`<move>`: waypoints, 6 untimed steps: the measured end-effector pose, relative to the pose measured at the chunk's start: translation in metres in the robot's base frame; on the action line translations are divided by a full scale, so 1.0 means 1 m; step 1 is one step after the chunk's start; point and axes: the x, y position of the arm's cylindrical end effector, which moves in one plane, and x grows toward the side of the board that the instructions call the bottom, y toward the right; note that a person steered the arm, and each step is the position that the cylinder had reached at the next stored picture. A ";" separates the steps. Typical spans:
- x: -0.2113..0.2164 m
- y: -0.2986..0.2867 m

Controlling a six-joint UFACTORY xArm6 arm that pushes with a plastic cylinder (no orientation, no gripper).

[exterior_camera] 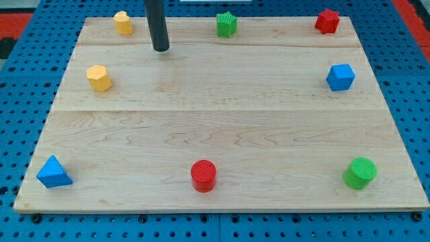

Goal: Point at yellow heart

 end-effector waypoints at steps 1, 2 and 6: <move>0.000 0.001; -0.003 0.001; -0.093 -0.047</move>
